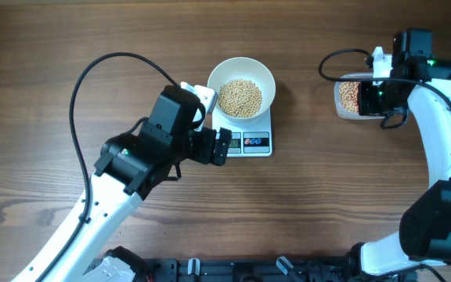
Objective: Scoop item into bowl and weigh 150g on scale
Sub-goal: 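Dip the pink scoop into the soybeans with the right gripper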
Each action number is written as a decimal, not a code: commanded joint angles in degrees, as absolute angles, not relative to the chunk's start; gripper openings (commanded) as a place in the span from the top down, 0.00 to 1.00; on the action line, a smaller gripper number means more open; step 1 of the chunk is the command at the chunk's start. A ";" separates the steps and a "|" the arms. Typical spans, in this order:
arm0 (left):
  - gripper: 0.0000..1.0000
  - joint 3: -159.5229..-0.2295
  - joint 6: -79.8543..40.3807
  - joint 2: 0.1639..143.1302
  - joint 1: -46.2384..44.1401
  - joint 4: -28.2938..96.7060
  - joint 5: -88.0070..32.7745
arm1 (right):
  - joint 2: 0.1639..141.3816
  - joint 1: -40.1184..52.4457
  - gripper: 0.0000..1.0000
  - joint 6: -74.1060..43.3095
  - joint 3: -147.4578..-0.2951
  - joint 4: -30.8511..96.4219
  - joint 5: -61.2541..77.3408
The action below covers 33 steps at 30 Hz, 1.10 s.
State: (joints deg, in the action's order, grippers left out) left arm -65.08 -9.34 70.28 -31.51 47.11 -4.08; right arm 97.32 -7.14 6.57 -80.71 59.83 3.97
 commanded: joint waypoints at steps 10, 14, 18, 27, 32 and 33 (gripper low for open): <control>0.00 -64.82 -9.89 69.87 -31.66 46.98 -3.14 | 98.48 -15.18 0.96 7.35 -80.23 60.20 24.40; 0.00 -64.82 -9.89 69.87 -31.66 46.98 -3.14 | 98.48 -17.67 0.96 7.38 -80.23 60.90 28.25; 0.00 -64.82 -9.89 69.87 -31.66 46.98 -3.14 | 98.48 -19.40 0.96 7.35 -80.23 60.97 30.37; 0.00 -64.82 -9.89 69.87 -31.66 46.98 -3.14 | 98.48 -22.79 0.96 7.31 -80.12 62.35 30.57; 0.00 -64.82 -9.89 69.87 -31.66 46.98 -3.14 | 99.09 -24.88 0.96 7.35 -80.12 62.96 31.94; 0.00 -64.82 -9.89 69.87 -31.66 46.98 -3.14 | 99.29 -25.36 0.96 7.33 -80.12 62.92 33.04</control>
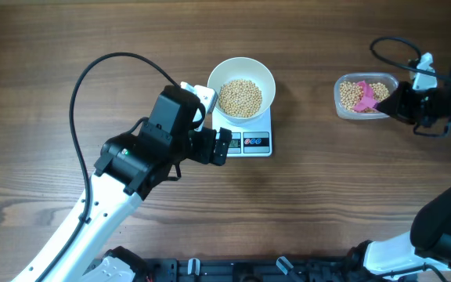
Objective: Scoop item into bowl and weigh 150g on scale
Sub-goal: 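Dip the pink scoop into the soybeans with the right gripper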
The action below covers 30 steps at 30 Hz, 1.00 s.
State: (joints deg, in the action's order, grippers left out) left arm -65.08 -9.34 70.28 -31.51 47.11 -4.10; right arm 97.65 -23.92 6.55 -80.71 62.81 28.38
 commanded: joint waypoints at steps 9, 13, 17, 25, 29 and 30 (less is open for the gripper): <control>0.00 -64.82 -9.89 69.87 -31.66 46.98 -3.14 | 102.67 -28.64 0.96 7.53 -80.12 63.59 39.68; 0.00 -64.82 -9.89 69.87 -31.66 46.98 -3.14 | 103.53 -30.13 0.96 7.53 -80.12 63.46 43.18; 0.00 -64.82 -9.89 69.87 -31.66 46.98 -3.14 | 103.55 -31.99 0.96 7.49 -80.12 63.61 45.87; 0.00 -64.82 -9.89 69.87 -31.66 46.98 -3.14 | 103.68 -36.56 0.96 7.42 -80.12 63.88 46.65; 0.00 -64.82 -9.89 69.87 -31.66 46.98 -3.14 | 103.68 -37.89 0.96 7.46 -80.12 64.40 47.44; 0.00 -64.82 -9.89 69.87 -31.66 46.98 -3.14 | 103.68 -38.28 0.96 7.55 -80.12 64.58 48.77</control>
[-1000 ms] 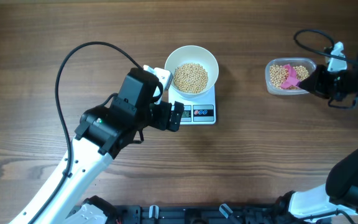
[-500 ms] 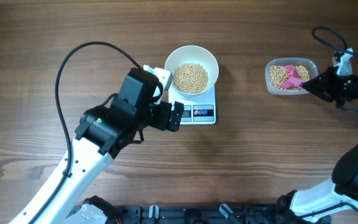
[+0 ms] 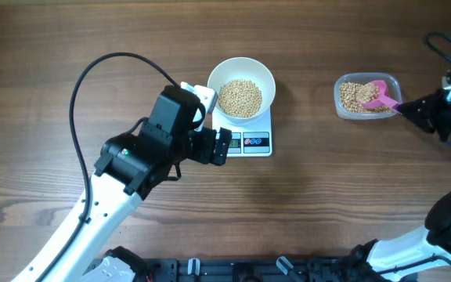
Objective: Scoop item into bowl and weigh 150g on scale
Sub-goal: 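Dip the pink scoop into the soybeans with the right gripper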
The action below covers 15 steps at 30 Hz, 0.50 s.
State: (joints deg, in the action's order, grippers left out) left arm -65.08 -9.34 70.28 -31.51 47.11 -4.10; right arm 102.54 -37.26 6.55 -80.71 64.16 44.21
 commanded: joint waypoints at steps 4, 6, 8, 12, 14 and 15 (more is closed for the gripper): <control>0.00 -64.82 -9.89 69.87 -31.66 46.98 -3.14 | 103.68 -40.03 0.96 7.55 -80.12 65.21 54.33; 0.00 -64.82 -9.89 69.87 -31.66 46.98 -3.14 | 103.68 -41.04 0.96 7.70 -80.12 65.52 55.51; 0.00 -64.82 -9.89 69.87 -31.66 46.98 -3.14 | 103.68 -41.93 0.96 7.75 -80.12 65.78 55.48; 0.00 -64.82 -9.89 69.87 -31.66 46.98 -3.14 | 103.68 -43.94 0.96 12.23 -80.12 68.66 56.95; 0.00 -64.82 -9.89 69.87 -31.66 46.98 -3.14 | 103.68 -44.66 0.96 14.20 -80.12 70.22 57.89; 0.00 -64.82 -9.89 69.87 -31.66 46.98 -3.14 | 103.68 -45.04 0.96 15.03 -80.12 71.02 58.43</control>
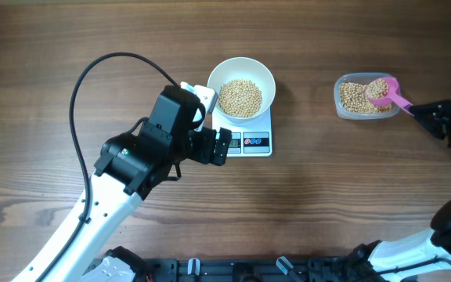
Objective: Scoop item into bowl and weigh 150g on scale
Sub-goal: 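Dip the pink scoop into the soybeans with the right gripper, then lift the filled scoop and carry it toward the white bowl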
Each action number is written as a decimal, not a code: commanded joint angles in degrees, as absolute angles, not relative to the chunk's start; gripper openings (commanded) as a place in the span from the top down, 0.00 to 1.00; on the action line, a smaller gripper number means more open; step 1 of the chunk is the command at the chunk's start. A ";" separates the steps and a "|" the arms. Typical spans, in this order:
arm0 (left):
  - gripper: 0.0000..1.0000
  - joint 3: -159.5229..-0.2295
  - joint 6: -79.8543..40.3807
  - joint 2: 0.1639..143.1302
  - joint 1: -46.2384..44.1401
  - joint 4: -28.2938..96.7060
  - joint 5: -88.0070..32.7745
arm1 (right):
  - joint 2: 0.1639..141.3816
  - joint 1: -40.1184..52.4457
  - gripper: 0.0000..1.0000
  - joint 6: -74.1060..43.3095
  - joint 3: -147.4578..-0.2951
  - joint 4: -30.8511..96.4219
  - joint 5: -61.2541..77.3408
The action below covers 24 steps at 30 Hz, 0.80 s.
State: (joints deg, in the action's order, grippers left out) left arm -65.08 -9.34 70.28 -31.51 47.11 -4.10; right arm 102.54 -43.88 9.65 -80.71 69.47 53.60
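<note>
A white bowl (242, 86) holding tan beans sits on a small white scale (249, 141) at mid-table. My left gripper (222, 146) rests against the scale's left front corner; its jaws look shut on the edge. At the right, a clear container (358, 98) holds more beans. A pink scoop (386, 90) heaped with beans is over the container's right side, its handle held by my right gripper (423, 111), which is shut on it near the table's right edge.
The wooden table (304, 211) stretches around the scale. A black cable (108, 66) loops from the left arm over the table's left half. The right arm reaches in from the right edge.
My right gripper has moved further right and the scoop has turned bowl-up with a heap of beans in it. The left arm, scale and bowl have not moved.
At first my right gripper hung over the container, hiding most of it. Then it stood to the container's right with the pink scoop dug into the beans. It has drawn back rightward since, and now the scoop sits loaded over the container. The left arm stayed at the scale.
</note>
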 commanded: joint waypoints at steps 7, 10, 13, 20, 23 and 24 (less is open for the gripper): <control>0.00 -64.82 -9.89 69.87 -31.66 46.98 -3.14 | 103.68 -45.78 0.96 17.61 -80.12 74.43 61.19; 0.00 -64.82 -9.89 69.87 -31.66 46.98 -3.14 | 103.68 -45.78 0.96 21.17 -80.12 76.75 62.65; 0.00 -64.82 -9.89 69.87 -31.66 46.98 -3.14 | 103.68 -45.78 0.96 23.05 -80.12 78.74 64.84; 0.00 -64.82 -9.89 69.87 -31.66 46.98 -3.14 | 103.68 -45.12 0.96 24.01 -80.12 81.34 72.95; 0.00 -64.82 -9.89 69.87 -31.66 46.98 -3.14 | 103.66 -43.38 0.96 24.05 -80.12 82.61 74.72; 0.00 -64.82 -9.89 69.87 -31.66 46.98 -3.14 | 103.66 -42.83 0.96 24.03 -80.12 82.78 74.89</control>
